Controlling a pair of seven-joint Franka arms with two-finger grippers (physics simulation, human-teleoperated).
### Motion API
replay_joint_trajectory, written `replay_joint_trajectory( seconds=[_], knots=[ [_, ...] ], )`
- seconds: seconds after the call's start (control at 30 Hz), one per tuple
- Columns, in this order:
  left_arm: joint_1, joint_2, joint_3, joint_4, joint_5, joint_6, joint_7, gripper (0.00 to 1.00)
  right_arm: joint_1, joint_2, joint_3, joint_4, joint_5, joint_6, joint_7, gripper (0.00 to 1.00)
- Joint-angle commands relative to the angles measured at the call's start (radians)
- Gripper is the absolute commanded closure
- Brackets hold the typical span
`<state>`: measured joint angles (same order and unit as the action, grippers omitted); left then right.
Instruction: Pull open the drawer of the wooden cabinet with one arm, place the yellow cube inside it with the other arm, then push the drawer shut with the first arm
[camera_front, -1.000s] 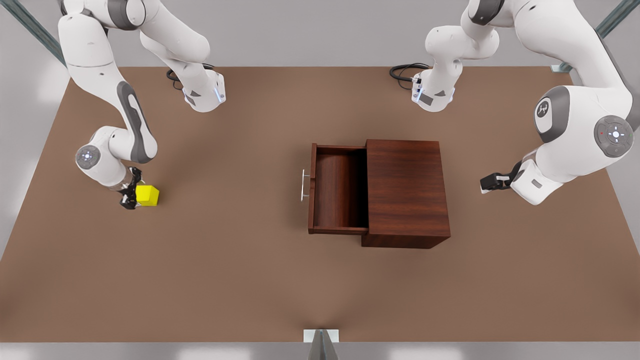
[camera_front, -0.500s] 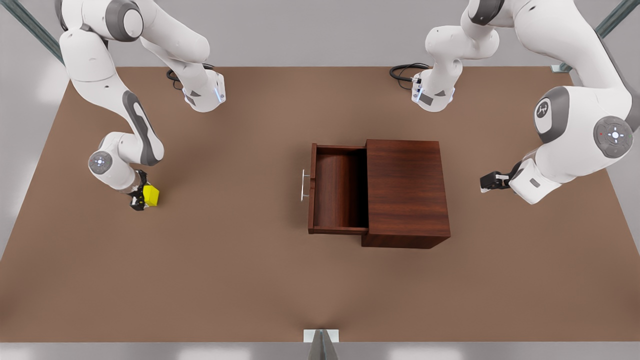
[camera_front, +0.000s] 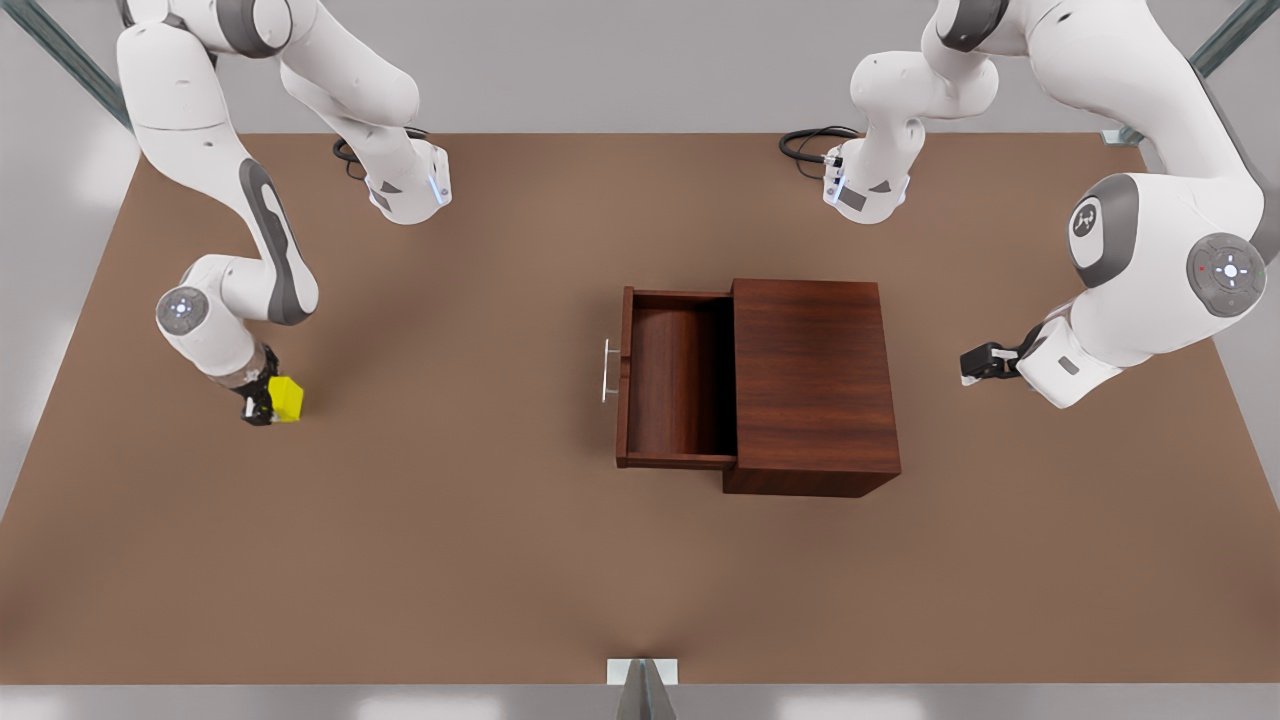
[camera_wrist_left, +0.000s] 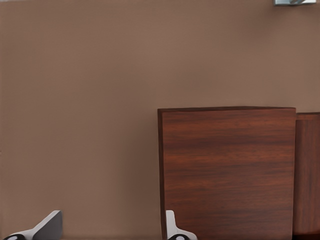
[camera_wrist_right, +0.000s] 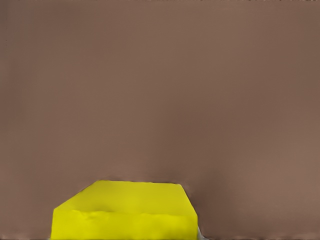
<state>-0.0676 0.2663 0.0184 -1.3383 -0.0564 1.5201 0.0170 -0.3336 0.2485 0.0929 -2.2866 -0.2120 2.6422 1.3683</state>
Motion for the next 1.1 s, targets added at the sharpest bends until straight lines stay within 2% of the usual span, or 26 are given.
replay_joint_trajectory(
  seconds=[0.0,0.2,0.23,0.4,0.63,0.73,0.83,0.93,1.07],
  knots=[
    [0.0,-0.001,0.0,0.001,0.001,0.002,0.018,0.0,0.008,-0.015,0.036,0.059,0.075,-0.195,0.025,0.37],
    [0.002,-0.001,0.0,-0.001,0.0,0.002,0.018,0.0,0.011,-0.011,0.221,0.286,0.095,-0.485,0.262,0.37],
    [0.002,-0.001,0.0,-0.001,0.001,0.002,0.018,0.0,0.04,0.0,0.228,0.321,0.095,-0.513,0.302,0.37],
    [-0.006,-0.001,-0.003,-0.002,0.023,0.002,0.018,0.0,0.241,0.106,0.229,0.599,0.155,-0.731,0.475,0.38],
    [-0.006,-0.001,0.001,-0.002,0.024,0.006,0.024,0.0,0.442,0.21,0.229,0.843,0.201,-0.88,0.802,0.38],
    [-0.014,-0.001,-0.003,-0.007,0.023,0.002,0.018,0.0,0.531,0.248,0.228,0.921,0.233,-0.886,0.959,0.38],
    [-0.014,-0.001,-0.002,-0.009,0.024,0.002,0.018,0.0,0.65,0.319,0.225,1.099,0.244,-0.919,1.132,0.38],
    [-0.014,-0.001,-0.003,-0.009,0.024,0.002,0.015,0.0,0.709,0.319,0.228,1.159,0.244,-0.941,1.213,0.38],
    [-0.014,-0.001,-0.003,-0.01,0.024,0.002,0.014,0.0,0.789,0.405,0.228,1.253,0.249,-0.921,1.328,0.38]
  ],
)
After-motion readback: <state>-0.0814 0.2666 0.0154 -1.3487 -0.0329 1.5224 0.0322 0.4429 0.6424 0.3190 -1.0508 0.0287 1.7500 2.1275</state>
